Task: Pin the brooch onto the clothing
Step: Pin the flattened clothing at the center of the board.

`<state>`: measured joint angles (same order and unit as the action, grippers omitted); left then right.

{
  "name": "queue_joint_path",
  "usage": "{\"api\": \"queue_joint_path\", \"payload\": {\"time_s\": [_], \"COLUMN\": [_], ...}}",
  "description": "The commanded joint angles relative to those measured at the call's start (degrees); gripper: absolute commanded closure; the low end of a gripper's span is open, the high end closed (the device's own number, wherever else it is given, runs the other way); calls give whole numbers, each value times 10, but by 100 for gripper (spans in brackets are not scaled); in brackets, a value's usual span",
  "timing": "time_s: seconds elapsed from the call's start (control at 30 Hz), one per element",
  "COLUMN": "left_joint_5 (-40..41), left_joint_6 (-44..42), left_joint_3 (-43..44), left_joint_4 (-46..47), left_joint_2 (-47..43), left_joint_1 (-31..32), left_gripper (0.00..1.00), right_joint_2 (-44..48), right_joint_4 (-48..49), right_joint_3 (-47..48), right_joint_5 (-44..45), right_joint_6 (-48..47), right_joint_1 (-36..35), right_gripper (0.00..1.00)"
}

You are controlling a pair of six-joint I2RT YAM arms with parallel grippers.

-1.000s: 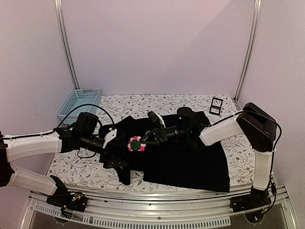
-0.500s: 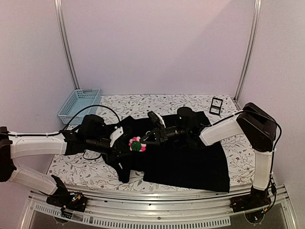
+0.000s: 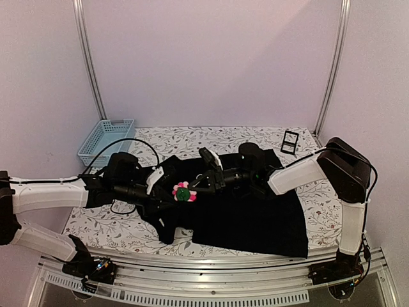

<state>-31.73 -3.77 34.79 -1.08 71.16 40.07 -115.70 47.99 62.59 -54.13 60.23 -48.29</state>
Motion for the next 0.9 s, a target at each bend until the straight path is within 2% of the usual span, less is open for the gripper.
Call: {"api": "queue_joint_path", "payload": {"time_s": [0.0,0.23,0.37,0.67,0.87], "left_joint_5": [-7,-62,-73,-68,-70], "left_joint_6": [47,53,62,198,281], "left_joint_3": [21,31,36,38,37], "left_joint_4": [51,26,-35,-48,24], "left_joint_2": [-4,-7,-5,20,66], "left_joint_1": [-18,-21,-21,-50,-58], "left_gripper": [100,100,100,100,100], "right_joint_2": [-16,0,4,0,-27], "right_joint_4": [5,-49,-59,-61,-29], "right_joint_3": [-10,-17,-13,-11,-10], "right_joint_5": [3,27,36,38,36], "right_joint_6": [7,-29,-44,-54,-44], "right_joint_1": [-3,-5,-4,-8,-9], "right_gripper": [100,100,100,100,100]}}
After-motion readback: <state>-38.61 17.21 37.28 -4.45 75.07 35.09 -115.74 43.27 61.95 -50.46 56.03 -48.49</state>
